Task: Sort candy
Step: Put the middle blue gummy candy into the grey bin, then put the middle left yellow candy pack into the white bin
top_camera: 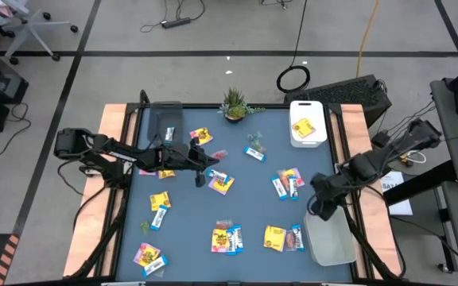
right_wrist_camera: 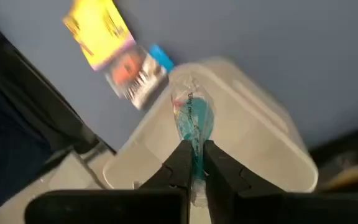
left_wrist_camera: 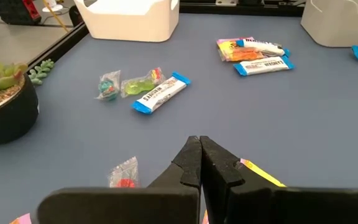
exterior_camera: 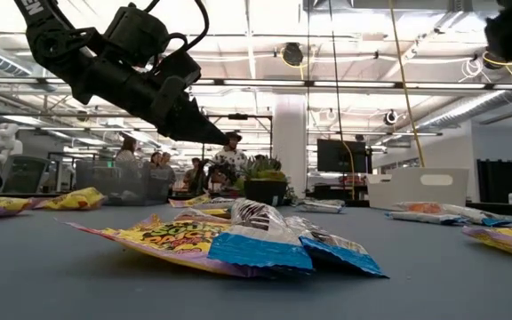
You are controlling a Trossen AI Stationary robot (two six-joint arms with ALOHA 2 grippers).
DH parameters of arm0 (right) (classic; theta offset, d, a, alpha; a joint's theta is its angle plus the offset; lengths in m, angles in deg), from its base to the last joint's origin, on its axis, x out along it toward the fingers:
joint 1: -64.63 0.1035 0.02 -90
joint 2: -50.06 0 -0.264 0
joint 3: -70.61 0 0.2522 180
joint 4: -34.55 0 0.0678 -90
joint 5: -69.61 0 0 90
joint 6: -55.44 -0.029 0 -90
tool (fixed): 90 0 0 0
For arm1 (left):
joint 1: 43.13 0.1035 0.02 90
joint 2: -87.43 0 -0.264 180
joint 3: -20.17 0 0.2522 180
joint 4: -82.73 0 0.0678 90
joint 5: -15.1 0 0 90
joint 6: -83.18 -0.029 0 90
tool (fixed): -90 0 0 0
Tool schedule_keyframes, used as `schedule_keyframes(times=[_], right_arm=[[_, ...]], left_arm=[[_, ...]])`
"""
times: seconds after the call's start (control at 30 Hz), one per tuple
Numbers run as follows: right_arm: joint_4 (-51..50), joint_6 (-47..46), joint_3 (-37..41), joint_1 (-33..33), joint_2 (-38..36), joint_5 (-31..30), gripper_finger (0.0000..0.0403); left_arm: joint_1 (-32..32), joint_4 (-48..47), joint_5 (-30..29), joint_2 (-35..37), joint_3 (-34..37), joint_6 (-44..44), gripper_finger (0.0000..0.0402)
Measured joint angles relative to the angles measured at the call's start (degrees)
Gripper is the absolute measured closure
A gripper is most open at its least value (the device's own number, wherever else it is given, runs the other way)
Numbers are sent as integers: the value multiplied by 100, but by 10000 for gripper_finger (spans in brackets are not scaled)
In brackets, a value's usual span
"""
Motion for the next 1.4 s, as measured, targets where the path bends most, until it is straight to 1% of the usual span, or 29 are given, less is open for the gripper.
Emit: schedule_keyframes(times=[0.17,0.3,0.5,0.67,0.77,0.9,1.0,1.13,1.23,1.3,1.37,1.4], right_arm=[[19,-424,168,230,274,559,383],[262,-380,402,326,569,774,383],[1064,-46,709,344,1044,786,383],[1116,271,725,342,1451,601,379],[1116,417,725,342,1621,607,360],[1116,437,724,342,1680,649,314],[1044,534,629,342,1658,895,286],[771,637,275,342,1521,962,277],[344,733,-107,342,1364,887,287],[23,738,-368,341,1263,702,300],[-197,798,-637,342,1151,238,318],[-245,891,-756,342,1092,-156,329]], left_arm=[[0,-2,0,0,-1,2,399],[0,-3,0,0,-1,2,399],[0,-11,0,0,-1,-32,399],[0,-61,0,0,0,-155,399],[0,-62,0,0,0,-157,399],[0,-72,0,18,1,-172,399],[0,-269,-2,169,-1,-333,399],[0,-720,-6,539,2,-413,399],[-17,-1058,-9,875,1,-411,399],[-69,-1371,-31,1126,1,-411,399],[-173,-1657,-31,1378,0,-413,399],[-240,-1863,-31,1521,2,-415,399]])
